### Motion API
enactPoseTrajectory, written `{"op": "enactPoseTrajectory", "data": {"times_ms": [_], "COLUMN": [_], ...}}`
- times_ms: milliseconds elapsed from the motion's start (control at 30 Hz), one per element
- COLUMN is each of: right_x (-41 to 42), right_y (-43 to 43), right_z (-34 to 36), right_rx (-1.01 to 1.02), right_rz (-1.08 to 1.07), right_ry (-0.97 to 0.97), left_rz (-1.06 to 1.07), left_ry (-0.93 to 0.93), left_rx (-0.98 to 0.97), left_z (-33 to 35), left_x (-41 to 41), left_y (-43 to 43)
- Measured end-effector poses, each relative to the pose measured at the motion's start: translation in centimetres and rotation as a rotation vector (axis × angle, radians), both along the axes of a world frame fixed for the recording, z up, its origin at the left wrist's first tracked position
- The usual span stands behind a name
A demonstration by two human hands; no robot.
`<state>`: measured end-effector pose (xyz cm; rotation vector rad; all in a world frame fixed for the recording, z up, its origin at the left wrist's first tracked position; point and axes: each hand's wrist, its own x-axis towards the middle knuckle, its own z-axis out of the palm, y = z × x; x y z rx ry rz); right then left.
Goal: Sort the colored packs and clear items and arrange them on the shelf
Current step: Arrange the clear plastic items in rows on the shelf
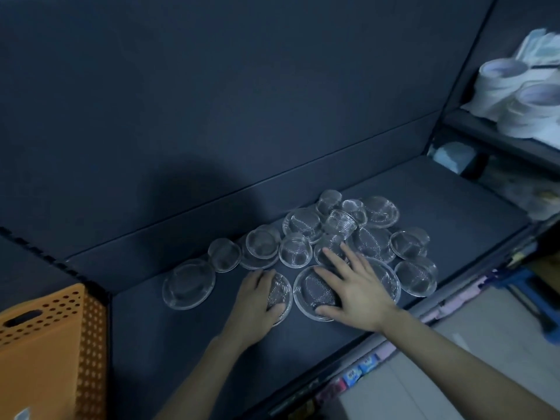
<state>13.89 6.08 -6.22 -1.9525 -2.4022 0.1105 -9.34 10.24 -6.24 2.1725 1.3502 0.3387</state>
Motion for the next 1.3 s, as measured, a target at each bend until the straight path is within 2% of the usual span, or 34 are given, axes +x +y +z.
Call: {"op": "enactPoseTrajectory", "data": {"times_ms": [267,633,700,767,833,933,1133,1300], "right_x": [3.3,8.1,8.8,9.2,9.4,8.5,2.6,-2.2], "right_y": [1.0,3.0,3.1,3.2,3.3,3.9,6.9,9.5], "right_z": [-0.3,-0.5,-0.5,-0.3,-0.1,0.8,2.4,2.2], "right_rx": [-0.016,-0.007,-0.006,-0.006,-0.007,0.011,0.011,-0.036], "right_rz": [-0.001,0.039,0.037,0.042,0.056,0.099,0.211,0.210], "right_ry": [0.006,0.028,0.038,0.047,0.052,0.076,0.154,0.183], "left_rz": [-0.046,-0.025,-0.034,-0.012,0.066,0.232,0.547,0.661], "left_ry": [-0.034,0.052,0.019,-0.103,-0.215,-0.259,-0.064,0.010], "left_rx": [0.115,0.158,0.135,0.088,0.105,0.210,0.294,0.114], "left_z": [-0.4,-0.8,-0.6,0.0,0.7,1.6,2.0,1.8], "left_x": [3.2,8.3,9.0,9.5,9.2,7.3,1.1,-2.1], "left_y": [1.2,2.5,2.6,2.6,2.9,3.4,4.2,5.3]}}
